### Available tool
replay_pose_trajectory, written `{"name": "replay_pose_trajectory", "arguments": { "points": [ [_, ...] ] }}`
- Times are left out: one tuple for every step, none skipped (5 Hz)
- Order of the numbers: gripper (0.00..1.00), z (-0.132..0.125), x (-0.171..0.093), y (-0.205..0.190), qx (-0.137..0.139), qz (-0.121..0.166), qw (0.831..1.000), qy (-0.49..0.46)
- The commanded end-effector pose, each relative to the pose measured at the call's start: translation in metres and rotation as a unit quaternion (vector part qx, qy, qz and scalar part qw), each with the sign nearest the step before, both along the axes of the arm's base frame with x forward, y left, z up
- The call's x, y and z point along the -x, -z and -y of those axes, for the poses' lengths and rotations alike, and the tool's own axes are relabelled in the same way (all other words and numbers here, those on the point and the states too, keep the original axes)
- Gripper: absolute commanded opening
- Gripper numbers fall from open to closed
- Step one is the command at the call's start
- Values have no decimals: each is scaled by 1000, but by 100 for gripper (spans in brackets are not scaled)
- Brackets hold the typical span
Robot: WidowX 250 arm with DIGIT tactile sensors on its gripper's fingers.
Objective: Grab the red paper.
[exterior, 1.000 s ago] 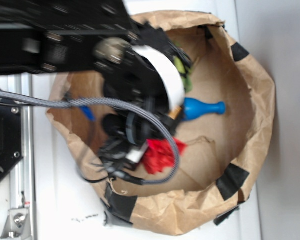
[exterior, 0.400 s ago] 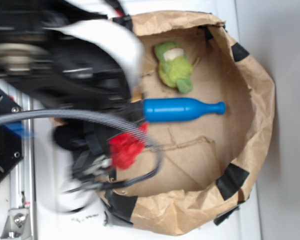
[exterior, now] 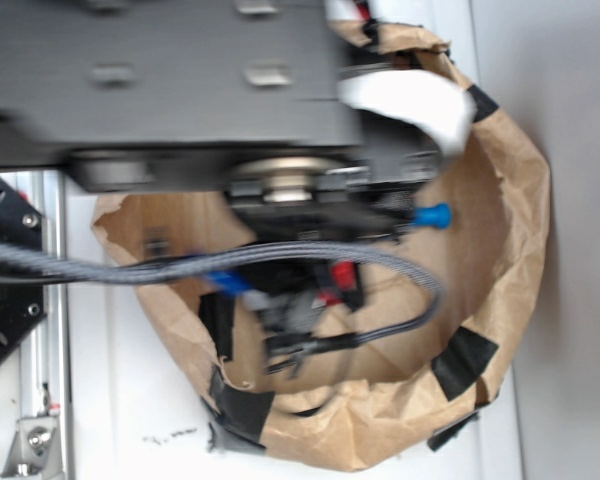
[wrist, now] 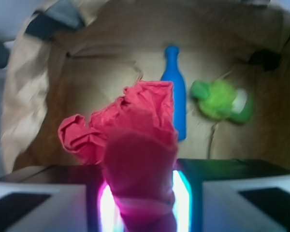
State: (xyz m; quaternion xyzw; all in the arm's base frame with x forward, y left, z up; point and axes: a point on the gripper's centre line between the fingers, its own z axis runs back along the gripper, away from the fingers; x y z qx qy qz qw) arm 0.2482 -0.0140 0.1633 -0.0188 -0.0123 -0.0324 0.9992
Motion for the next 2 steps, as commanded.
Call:
{"name": "replay_pose_trajectory", "arguments": {
  "points": [
    [0, 12, -33, -12, -20, 27, 999, -3],
    [0, 10, -34, -9, -20, 32, 999, -4]
  ]
}}
